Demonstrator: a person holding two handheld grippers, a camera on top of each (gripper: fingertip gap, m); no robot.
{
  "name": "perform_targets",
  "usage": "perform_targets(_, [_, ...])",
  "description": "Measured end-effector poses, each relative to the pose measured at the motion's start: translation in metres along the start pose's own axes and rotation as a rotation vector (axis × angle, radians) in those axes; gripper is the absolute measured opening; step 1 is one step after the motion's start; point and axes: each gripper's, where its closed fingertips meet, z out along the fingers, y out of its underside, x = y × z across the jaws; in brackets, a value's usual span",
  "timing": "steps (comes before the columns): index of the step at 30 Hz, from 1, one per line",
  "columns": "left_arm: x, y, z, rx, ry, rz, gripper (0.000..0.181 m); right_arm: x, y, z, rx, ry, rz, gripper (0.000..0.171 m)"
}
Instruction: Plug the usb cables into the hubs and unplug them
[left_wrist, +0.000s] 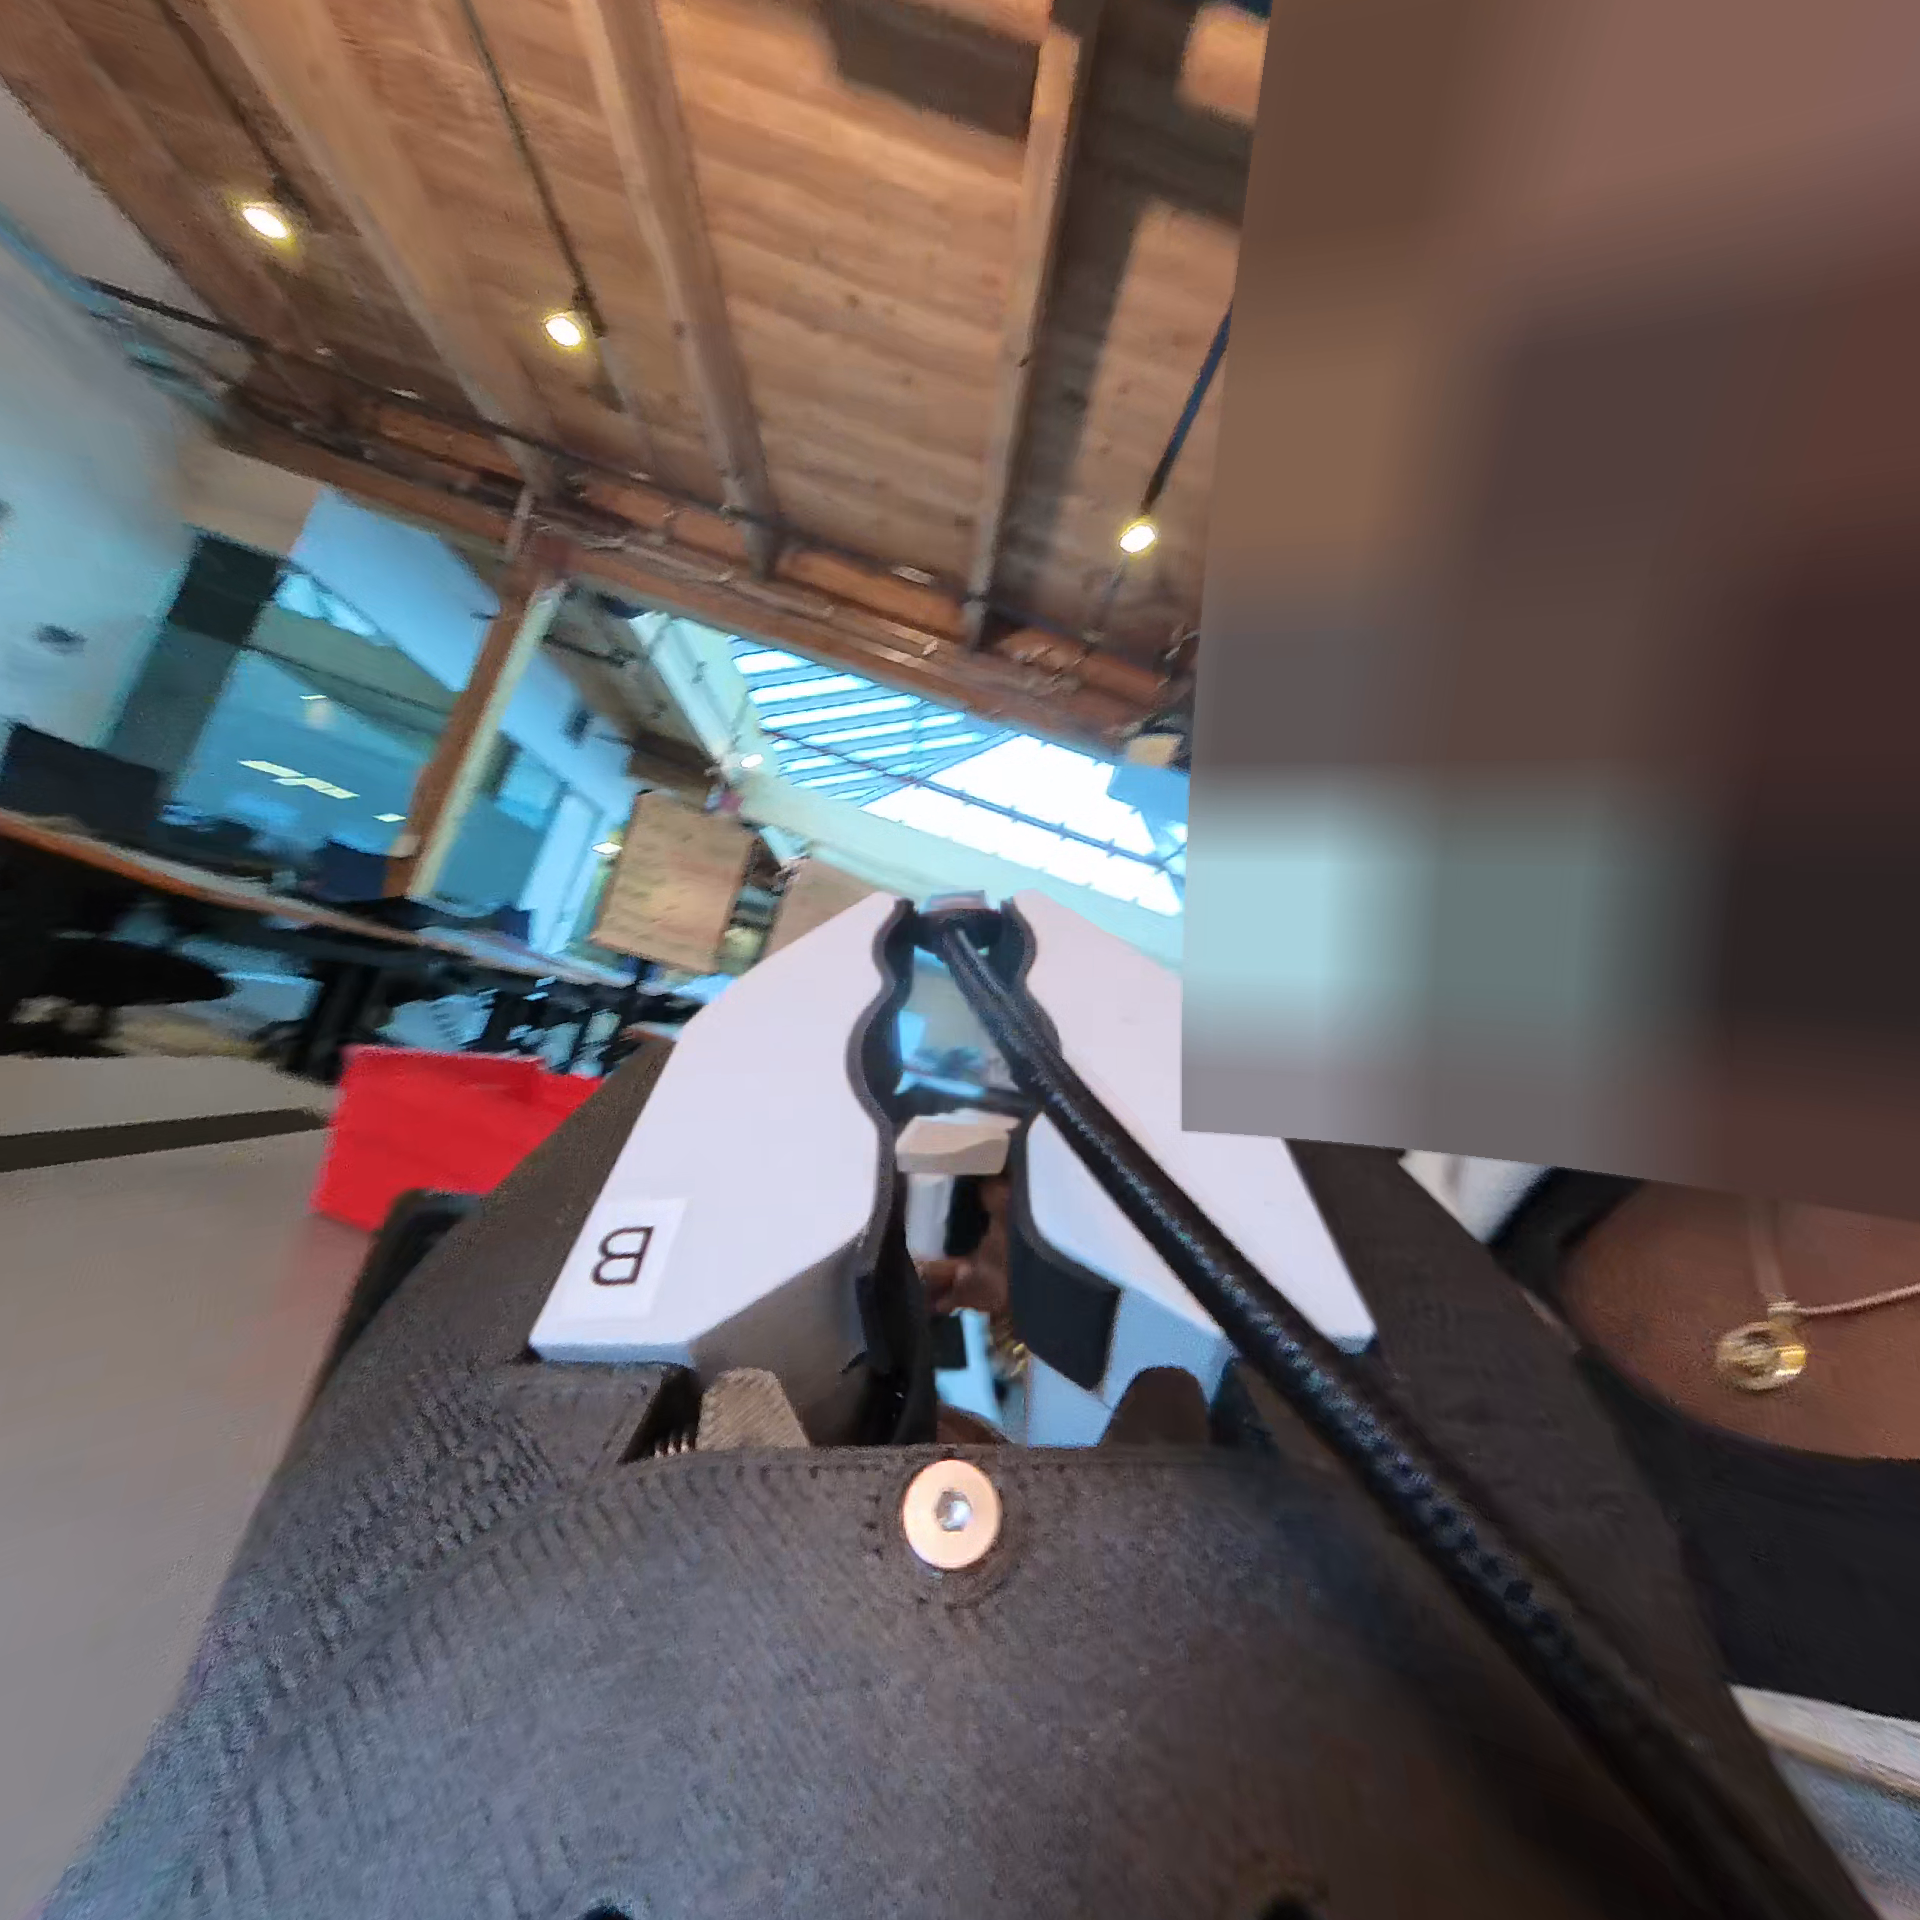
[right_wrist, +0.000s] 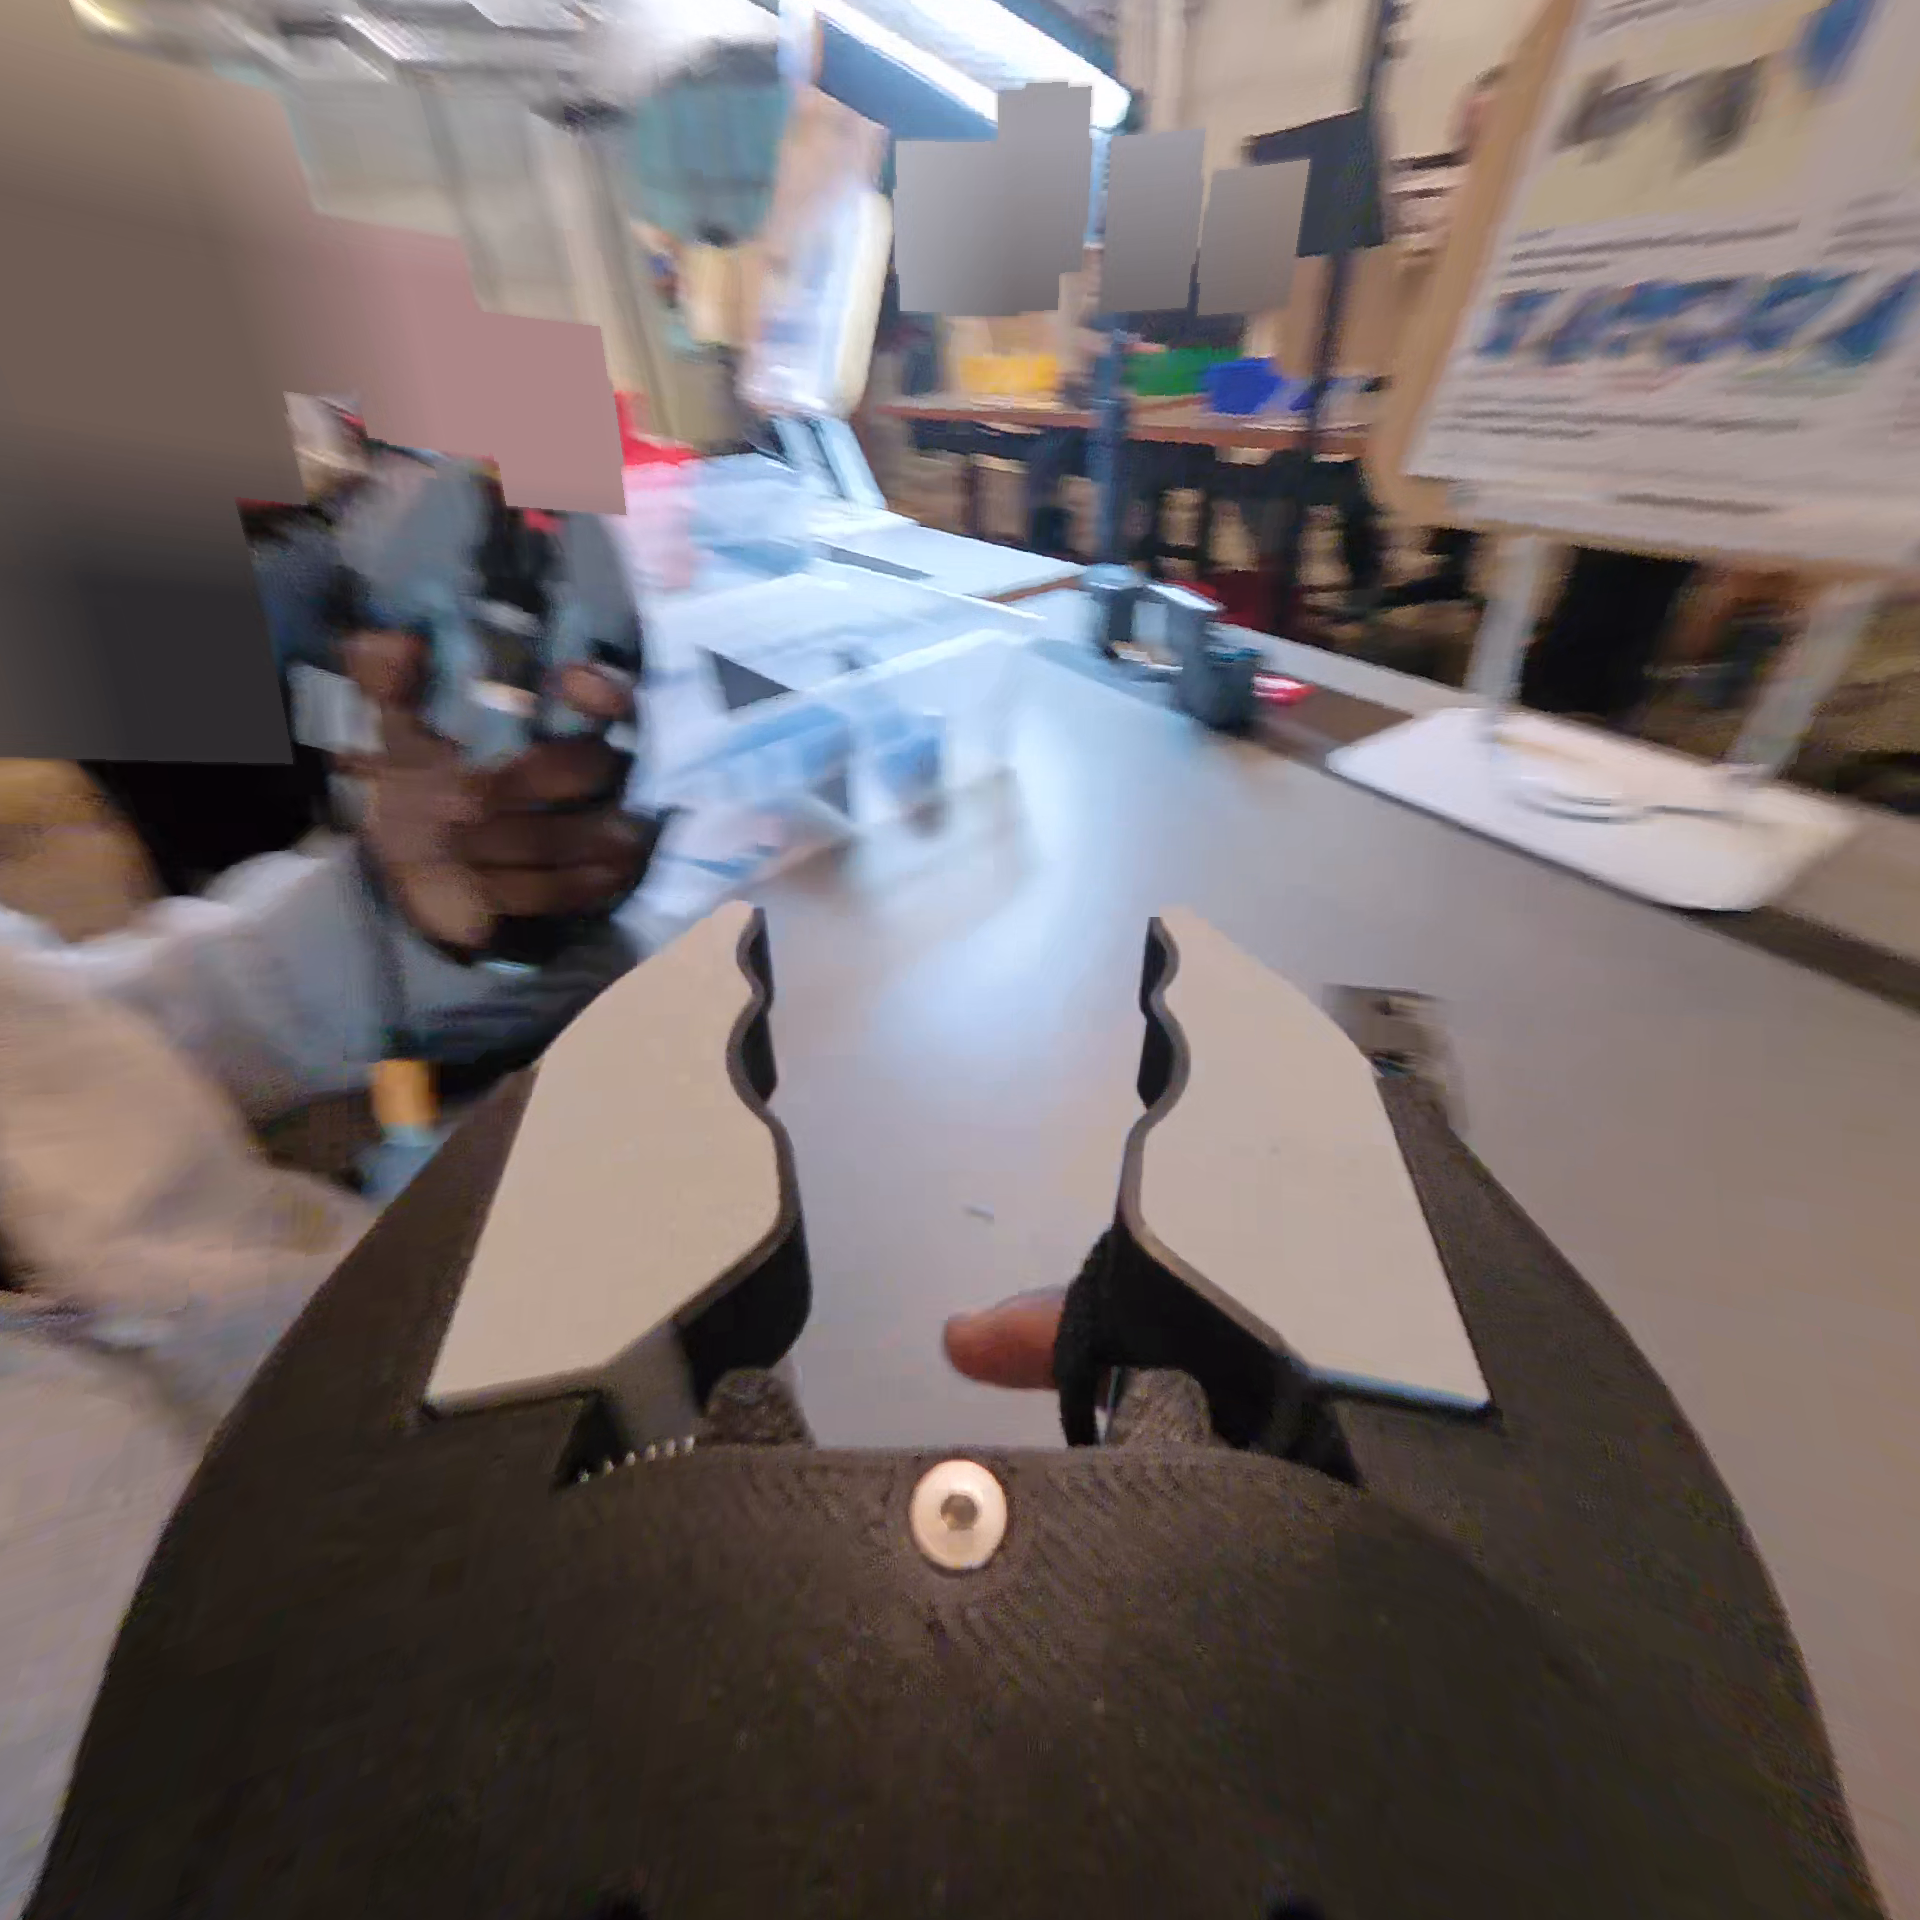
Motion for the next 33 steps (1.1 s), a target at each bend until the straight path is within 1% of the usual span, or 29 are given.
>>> perform_targets(1, [-0.004, 0.003, 0.000, -0.022, -0.036, 0.035, 0.016, 0.018, 0.005, -0.004, -0.034, 0.110, -0.071, 0.073])
perform_targets(3, [-0.012, 0.007, -0.002, -0.050, -0.092, 0.093, 0.016, 0.055, 0.022, -0.013, -0.130, 0.305, -0.174, 0.074])
perform_targets(5, [-0.021, 0.013, -0.004, -0.085, -0.145, 0.146, 0.016, 0.079, 0.047, -0.017, -0.257, 0.396, -0.202, 0.071])
perform_targets(7, [-0.028, 0.019, -0.006, -0.116, -0.184, 0.182, 0.016, 0.087, 0.071, -0.012, -0.362, 0.386, -0.184, 0.070])
perform_targets(9, [-0.032, 0.022, -0.007, -0.129, -0.201, 0.207, 0.016, 0.089, 0.091, -0.003, -0.442, 0.331, -0.135, 0.071])
perform_targets(12, [-0.037, 0.024, -0.010, -0.133, -0.224, 0.216, 0.016, 0.098, 0.113, 0.011, -0.518, 0.287, -0.084, 0.071])
perform_targets(17, [-0.043, 0.023, -0.014, -0.119, -0.254, 0.216, 0.016, 0.117, 0.133, 0.036, -0.550, 0.244, -0.027, 0.065])
perform_targets(20, [-0.046, 0.022, -0.016, -0.116, -0.262, 0.210, 0.016, 0.117, 0.142, 0.045, -0.577, 0.204, -0.012, 0.069])
perform_targets(22, [-0.048, 0.022, -0.017, -0.116, -0.277, 0.217, 0.016, 0.116, 0.139, 0.047, -0.541, 0.198, -0.004, 0.071])
perform_targets(24, [-0.049, 0.022, -0.017, -0.113, -0.279, 0.215, 0.016, 0.118, 0.136, 0.047, -0.509, 0.211, -0.014, 0.069])
perform_targets(26, [-0.049, 0.022, -0.018, -0.103, -0.284, 0.208, 0.016, 0.123, 0.137, 0.047, -0.502, 0.244, -0.064, 0.060])
perform_targets(28, [-0.052, 0.022, -0.018, -0.096, -0.306, 0.214, 0.016, 0.123, 0.140, 0.051, -0.503, 0.251, -0.103, 0.034])
perform_targets(30, [-0.056, 0.022, -0.020, -0.098, -0.352, 0.243, 0.016, 0.127, 0.136, 0.053, -0.485, 0.293, -0.119, 0.032])
perform_targets(31, [-0.059, 0.022, -0.020, -0.098, -0.382, 0.269, 0.016, 0.124, 0.132, 0.056, -0.461, 0.285, -0.095, 0.031])
perform_targets(33, [-0.064, 0.021, -0.018, -0.091, -0.449, 0.336, 0.016, 0.115, 0.119, 0.062, -0.383, 0.251, 0.034, 0.030])
